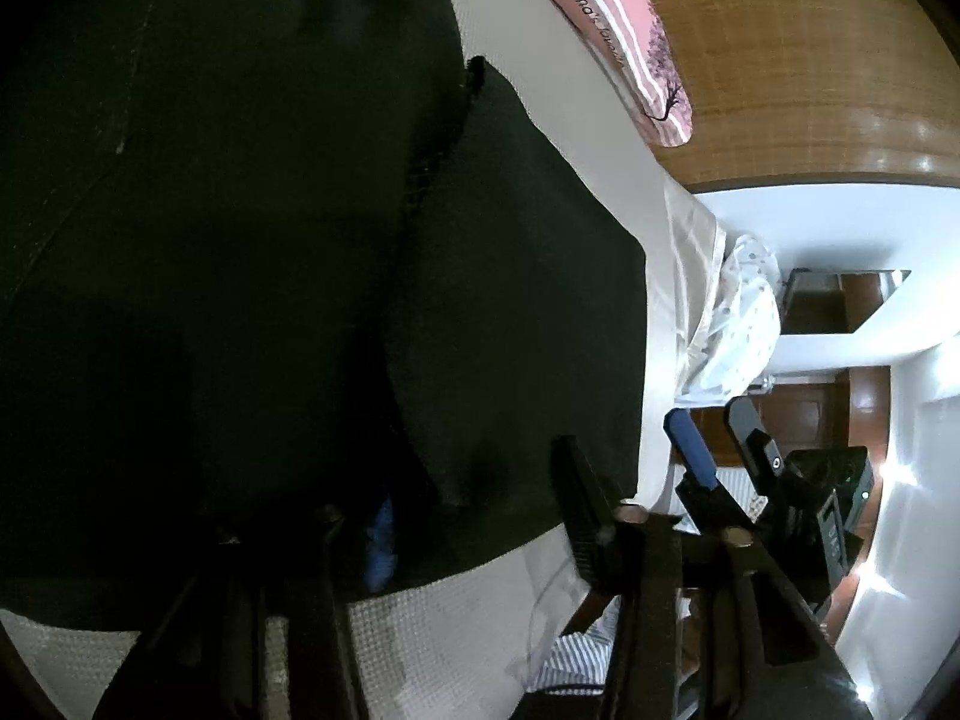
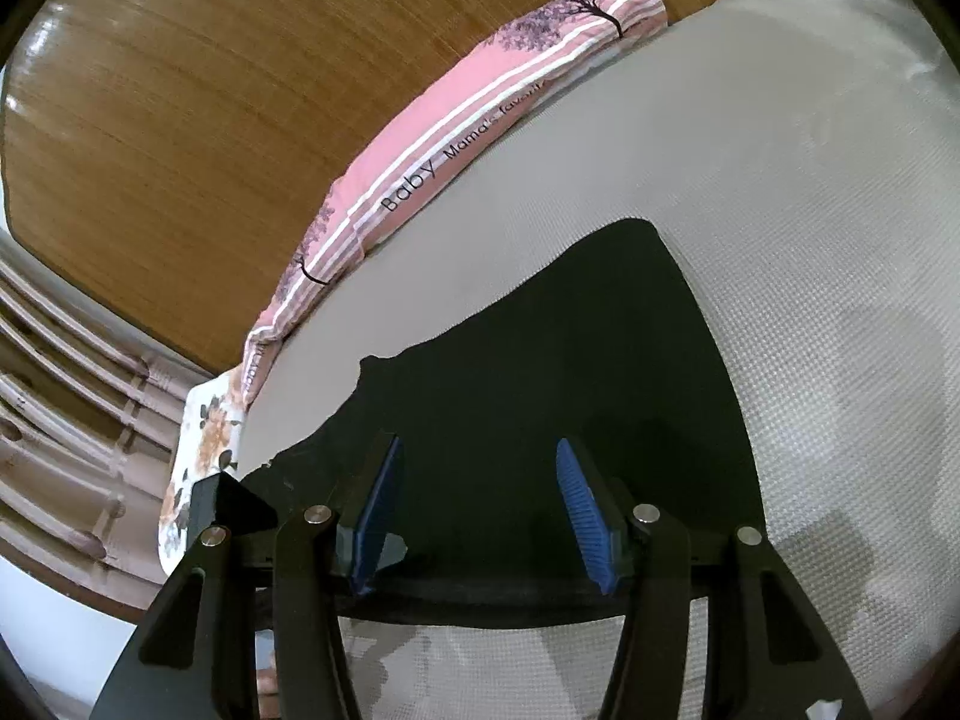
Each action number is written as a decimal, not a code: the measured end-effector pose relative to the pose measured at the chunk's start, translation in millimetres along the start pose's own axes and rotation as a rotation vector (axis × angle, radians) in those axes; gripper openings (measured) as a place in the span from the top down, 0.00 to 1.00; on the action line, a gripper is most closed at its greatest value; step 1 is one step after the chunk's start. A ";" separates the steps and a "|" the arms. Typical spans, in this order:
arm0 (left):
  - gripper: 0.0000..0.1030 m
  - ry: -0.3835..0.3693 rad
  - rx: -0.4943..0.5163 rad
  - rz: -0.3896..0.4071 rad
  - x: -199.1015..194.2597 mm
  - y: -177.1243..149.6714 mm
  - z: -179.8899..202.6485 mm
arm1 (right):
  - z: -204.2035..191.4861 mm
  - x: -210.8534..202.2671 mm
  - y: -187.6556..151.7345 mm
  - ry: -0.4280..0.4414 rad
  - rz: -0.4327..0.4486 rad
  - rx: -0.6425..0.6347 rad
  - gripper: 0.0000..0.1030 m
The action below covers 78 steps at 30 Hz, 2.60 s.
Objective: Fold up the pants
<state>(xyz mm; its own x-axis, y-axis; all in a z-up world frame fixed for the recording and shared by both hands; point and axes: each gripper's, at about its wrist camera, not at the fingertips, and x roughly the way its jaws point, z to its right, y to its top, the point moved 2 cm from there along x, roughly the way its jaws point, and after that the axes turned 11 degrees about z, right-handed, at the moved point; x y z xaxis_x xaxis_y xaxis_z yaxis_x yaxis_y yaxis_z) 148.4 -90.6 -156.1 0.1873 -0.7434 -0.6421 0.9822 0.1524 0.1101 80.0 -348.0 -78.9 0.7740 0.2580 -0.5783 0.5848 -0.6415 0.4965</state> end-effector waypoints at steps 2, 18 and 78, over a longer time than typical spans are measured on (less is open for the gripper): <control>0.85 0.023 0.020 -0.001 1.1 -0.8 1.7 | 2.2 0.3 -0.3 -0.030 -0.002 -0.008 0.50; 0.90 0.195 0.198 0.063 -27.3 -7.6 0.7 | 31.6 18.0 -15.7 -0.141 -0.095 0.053 0.49; 0.49 0.380 -0.161 0.629 -251.8 -8.2 -151.1 | -53.6 73.0 -79.0 -0.256 -0.176 -0.395 0.50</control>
<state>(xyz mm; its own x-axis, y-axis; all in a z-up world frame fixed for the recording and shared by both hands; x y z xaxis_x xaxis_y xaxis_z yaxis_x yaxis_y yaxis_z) 90.7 193.8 -109.9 0.6655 -0.2133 -0.7153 0.6715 0.5894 0.4490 103.3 -239.8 -125.7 0.5995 0.1207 -0.7912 0.7869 -0.2692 0.5552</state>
